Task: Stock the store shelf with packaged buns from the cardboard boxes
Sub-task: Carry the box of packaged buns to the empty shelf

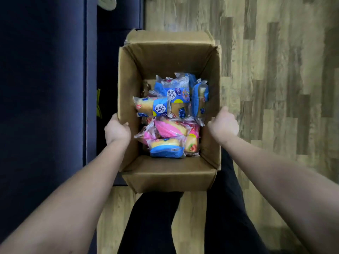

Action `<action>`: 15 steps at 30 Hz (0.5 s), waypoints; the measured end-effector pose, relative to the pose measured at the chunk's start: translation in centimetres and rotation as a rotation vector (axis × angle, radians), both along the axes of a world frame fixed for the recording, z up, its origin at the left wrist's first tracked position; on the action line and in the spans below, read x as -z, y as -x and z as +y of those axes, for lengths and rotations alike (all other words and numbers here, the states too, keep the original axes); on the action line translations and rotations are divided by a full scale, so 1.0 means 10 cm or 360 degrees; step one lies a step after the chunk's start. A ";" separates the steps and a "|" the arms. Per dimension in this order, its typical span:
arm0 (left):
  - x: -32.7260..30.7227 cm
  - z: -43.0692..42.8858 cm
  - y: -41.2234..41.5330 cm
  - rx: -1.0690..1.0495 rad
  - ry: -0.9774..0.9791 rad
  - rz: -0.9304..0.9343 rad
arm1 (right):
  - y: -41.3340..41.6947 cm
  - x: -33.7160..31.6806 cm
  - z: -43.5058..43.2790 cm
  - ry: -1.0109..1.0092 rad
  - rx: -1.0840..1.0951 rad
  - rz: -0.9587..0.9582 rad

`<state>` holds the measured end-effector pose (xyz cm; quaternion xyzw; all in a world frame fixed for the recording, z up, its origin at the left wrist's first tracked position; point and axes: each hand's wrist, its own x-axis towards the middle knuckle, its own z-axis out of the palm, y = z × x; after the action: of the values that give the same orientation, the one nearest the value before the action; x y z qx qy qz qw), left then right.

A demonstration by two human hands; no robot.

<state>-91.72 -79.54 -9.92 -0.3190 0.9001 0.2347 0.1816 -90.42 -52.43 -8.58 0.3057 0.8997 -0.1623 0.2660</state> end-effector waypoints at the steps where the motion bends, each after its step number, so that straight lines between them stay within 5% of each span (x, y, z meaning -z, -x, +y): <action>1: 0.02 -0.04 -0.01 0.0027 0.0000 0.0002 | -0.01 0.01 -0.03 -0.0007 -0.0009 0.0017; 7: -0.10 -0.07 0.03 0.0279 0.0063 -0.0309 | 0.07 -0.10 -0.09 0.0014 0.0175 0.0041; 15: -1.03 0.14 0.09 0.0345 0.0042 -0.0422 | 0.44 -0.95 -0.51 0.0080 -0.0614 0.0186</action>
<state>-92.63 -78.16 0.41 -0.2507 0.9004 0.1578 0.3187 -94.82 -57.57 0.90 0.1109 0.9512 -0.1481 0.2471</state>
